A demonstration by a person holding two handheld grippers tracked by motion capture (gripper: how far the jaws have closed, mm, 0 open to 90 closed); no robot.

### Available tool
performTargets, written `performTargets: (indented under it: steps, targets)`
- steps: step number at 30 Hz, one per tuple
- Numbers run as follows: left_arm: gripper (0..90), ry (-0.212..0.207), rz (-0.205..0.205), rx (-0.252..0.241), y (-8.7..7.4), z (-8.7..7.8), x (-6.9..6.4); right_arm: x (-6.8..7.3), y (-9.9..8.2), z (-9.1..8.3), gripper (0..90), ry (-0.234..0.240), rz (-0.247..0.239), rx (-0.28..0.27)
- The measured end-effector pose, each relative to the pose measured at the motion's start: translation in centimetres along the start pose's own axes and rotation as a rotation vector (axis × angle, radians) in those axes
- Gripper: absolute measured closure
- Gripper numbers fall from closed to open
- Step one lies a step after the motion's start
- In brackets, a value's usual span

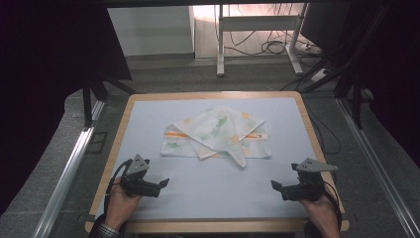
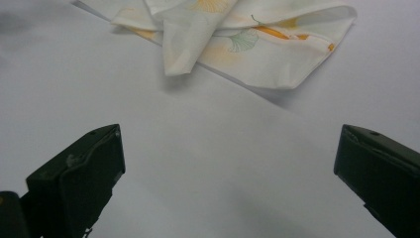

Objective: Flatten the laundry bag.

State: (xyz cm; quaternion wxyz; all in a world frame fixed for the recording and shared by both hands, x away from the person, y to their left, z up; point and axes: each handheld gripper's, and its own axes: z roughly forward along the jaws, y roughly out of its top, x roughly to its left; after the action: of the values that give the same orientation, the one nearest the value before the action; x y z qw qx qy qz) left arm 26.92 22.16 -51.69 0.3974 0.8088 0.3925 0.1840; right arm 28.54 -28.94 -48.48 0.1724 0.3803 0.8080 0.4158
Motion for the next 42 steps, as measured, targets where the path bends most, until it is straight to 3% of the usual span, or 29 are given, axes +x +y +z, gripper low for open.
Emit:
performTargets:
  steps: [13,22,29,37,39,42]
  targets:
    - [0.0,0.011,0.017,0.019,-0.2,0.46,0.13,0.16,-0.05,0.18,0.0,-0.017,-0.019,0.014]
    - [0.0,-0.005,-0.03,-0.001,-0.2,0.48,0.44,0.11,-0.02,0.27,0.0,-0.019,-0.029,0.022]
    - [0.0,-0.012,-0.038,0.01,-0.13,0.55,0.41,-0.04,-0.05,0.4,0.0,-0.007,-0.023,0.031]
    - [0.2,0.0,-0.047,0.024,-0.04,0.54,0.5,-0.2,-0.04,0.49,0.0,-0.02,-0.02,0.028]
    - [0.1,-0.014,-0.05,0.021,0.05,0.47,0.58,-0.39,-0.06,0.56,0.0,-0.023,-0.011,0.027]
    - [0.1,0.003,-0.049,0.032,0.3,0.57,0.76,-0.5,0.05,0.71,0.0,-0.016,-0.02,0.019]
